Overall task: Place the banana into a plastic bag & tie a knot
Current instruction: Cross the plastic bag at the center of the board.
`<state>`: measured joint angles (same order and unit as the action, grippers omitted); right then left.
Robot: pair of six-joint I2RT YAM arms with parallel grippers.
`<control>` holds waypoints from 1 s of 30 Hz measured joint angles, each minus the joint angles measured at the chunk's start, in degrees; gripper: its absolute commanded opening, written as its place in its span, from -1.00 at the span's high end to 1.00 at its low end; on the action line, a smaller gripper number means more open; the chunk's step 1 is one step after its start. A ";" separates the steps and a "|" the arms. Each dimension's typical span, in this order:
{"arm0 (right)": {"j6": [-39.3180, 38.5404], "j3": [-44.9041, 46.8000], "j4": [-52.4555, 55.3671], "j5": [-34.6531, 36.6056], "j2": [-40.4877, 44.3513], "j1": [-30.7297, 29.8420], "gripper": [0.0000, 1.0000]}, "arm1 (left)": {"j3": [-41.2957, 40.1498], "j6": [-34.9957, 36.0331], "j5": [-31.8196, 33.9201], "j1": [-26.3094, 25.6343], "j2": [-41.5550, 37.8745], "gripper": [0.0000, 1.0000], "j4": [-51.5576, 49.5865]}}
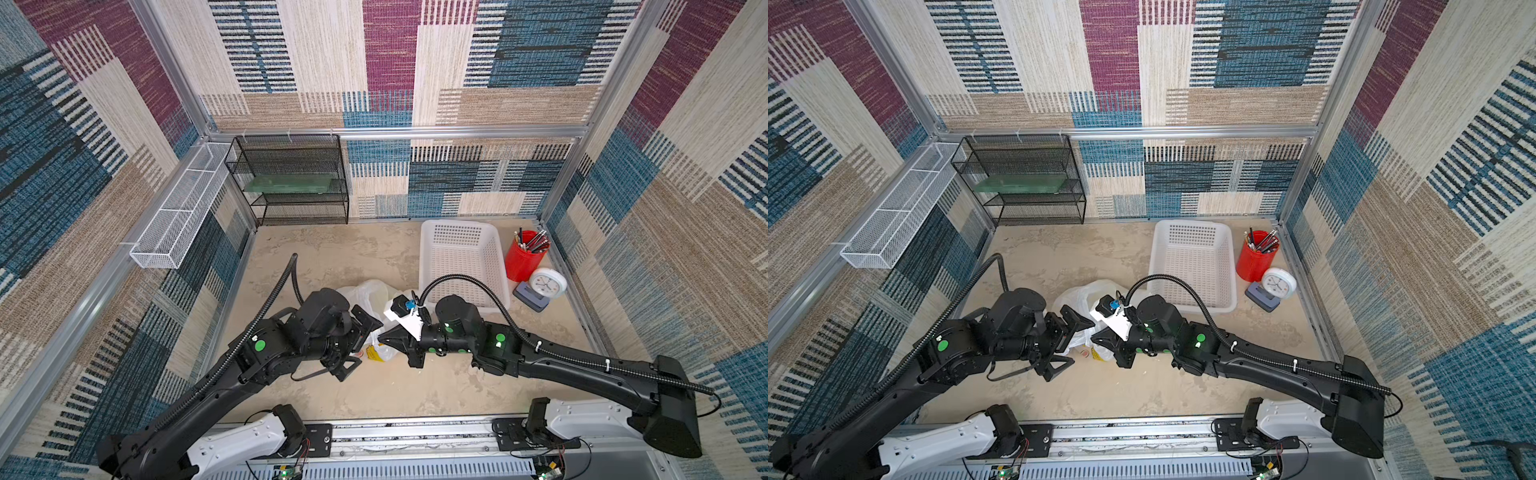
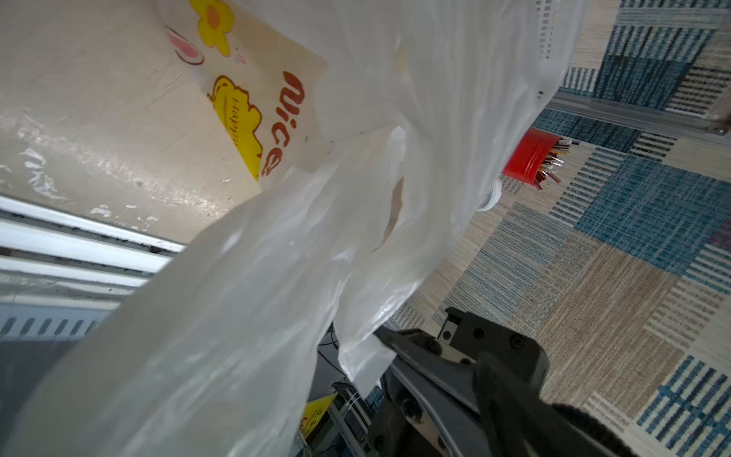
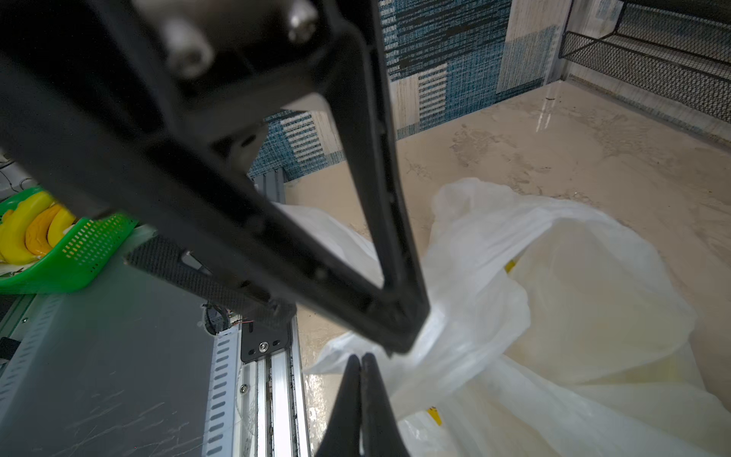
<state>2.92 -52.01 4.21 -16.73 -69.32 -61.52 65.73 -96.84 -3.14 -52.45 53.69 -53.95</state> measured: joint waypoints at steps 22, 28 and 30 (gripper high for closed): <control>1.33 1.33 0.15 -4.26 2.99 1.01 1.00 | -5.07 13.20 13.42 -0.04 5.18 -0.01 14.38; 1.77 2.43 -0.04 -4.24 3.67 1.51 1.00 | -2.99 16.37 12.55 0.42 7.34 -0.01 15.15; 2.01 2.93 -0.07 -4.61 4.11 2.54 1.00 | -2.86 16.90 11.52 0.59 8.15 0.05 15.26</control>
<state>4.93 -49.08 4.14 -21.34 -65.21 -58.98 62.87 -79.94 8.38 -51.86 61.84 -38.70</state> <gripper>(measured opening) 0.049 0.503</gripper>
